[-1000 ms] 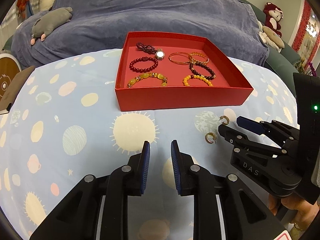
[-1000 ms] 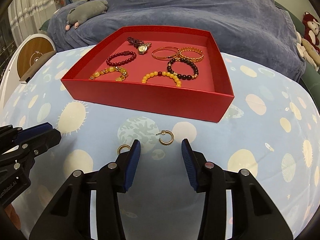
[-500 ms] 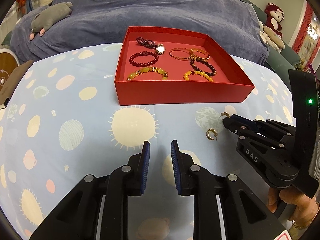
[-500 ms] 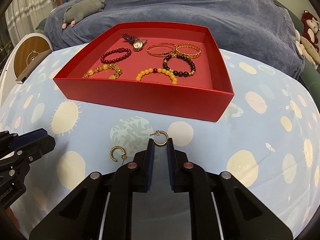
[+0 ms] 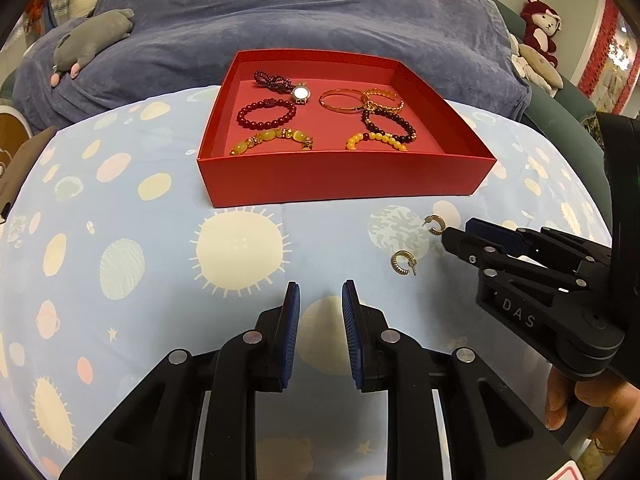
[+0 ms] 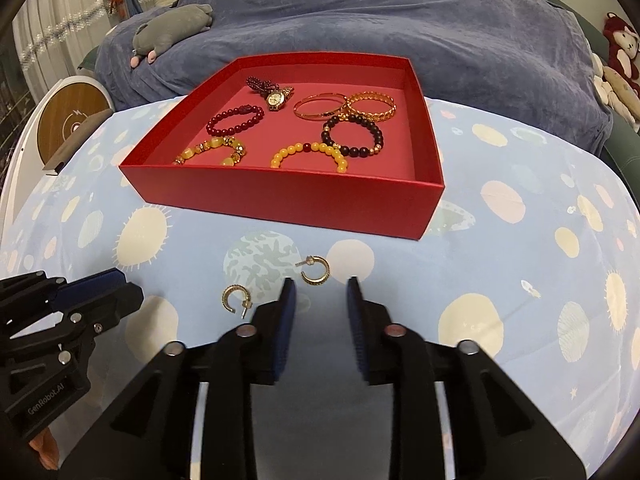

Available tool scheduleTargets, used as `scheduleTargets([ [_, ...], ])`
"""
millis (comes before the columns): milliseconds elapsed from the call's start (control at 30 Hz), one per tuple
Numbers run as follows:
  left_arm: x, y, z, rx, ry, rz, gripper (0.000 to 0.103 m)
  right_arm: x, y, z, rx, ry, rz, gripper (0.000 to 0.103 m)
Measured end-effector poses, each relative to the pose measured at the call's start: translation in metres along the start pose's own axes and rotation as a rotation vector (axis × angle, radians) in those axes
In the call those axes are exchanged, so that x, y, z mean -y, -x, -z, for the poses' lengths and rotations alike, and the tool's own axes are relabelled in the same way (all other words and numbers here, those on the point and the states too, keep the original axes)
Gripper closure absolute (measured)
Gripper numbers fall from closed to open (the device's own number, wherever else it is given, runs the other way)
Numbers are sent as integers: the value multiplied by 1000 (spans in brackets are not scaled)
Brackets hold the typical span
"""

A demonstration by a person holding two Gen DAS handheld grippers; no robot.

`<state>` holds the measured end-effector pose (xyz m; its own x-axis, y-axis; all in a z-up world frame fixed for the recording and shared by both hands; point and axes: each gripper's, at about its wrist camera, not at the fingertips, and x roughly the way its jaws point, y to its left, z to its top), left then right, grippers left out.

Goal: Organize jewelry
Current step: 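Grasp one gold hoop earring with the right tool while the left grasps the other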

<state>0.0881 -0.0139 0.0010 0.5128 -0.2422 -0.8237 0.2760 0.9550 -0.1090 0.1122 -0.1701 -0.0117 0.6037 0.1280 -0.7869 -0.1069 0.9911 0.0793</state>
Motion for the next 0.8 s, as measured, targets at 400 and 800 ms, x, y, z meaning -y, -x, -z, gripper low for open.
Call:
scheduleTargets([
  [400, -6, -1, 1, -5, 13, 17, 82, -5, -16, -4, -18, 18, 50, 87],
  [800, 42, -29, -14, 9, -36, 36, 70, 23, 14, 6, -7, -43, 33, 87],
])
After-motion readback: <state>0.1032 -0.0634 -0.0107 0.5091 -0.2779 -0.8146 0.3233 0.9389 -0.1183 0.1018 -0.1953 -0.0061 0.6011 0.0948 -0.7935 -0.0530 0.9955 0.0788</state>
